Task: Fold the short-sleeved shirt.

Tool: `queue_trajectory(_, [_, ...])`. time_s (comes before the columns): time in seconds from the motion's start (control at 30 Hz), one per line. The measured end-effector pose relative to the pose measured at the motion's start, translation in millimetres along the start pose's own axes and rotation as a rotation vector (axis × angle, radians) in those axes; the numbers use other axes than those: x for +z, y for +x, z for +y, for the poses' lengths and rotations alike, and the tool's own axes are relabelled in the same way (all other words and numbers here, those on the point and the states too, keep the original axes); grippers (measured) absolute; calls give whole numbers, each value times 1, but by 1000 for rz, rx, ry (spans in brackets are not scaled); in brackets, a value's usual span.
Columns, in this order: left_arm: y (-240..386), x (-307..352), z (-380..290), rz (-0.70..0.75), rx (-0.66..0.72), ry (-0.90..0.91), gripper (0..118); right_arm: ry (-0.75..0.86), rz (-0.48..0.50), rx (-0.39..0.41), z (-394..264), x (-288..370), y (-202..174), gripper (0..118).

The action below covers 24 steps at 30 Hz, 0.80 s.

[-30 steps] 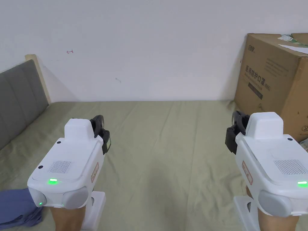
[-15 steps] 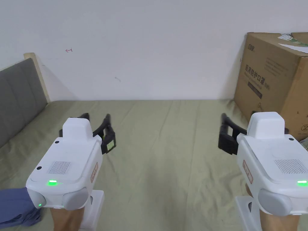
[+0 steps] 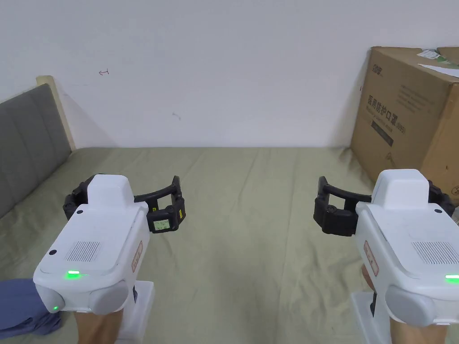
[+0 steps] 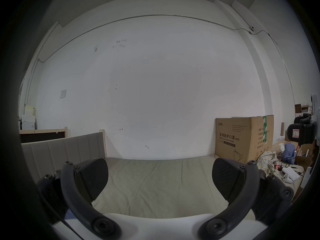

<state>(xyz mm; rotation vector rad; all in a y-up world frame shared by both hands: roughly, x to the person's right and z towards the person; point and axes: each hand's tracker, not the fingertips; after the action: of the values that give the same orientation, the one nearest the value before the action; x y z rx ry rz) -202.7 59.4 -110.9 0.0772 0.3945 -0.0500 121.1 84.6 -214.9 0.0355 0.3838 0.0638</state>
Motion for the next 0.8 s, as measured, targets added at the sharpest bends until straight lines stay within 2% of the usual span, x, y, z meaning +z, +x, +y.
queue_trajectory(0.8, [-4,-6,-3,3,2,1,118,1,-11,3,-1,-3,-4,116])
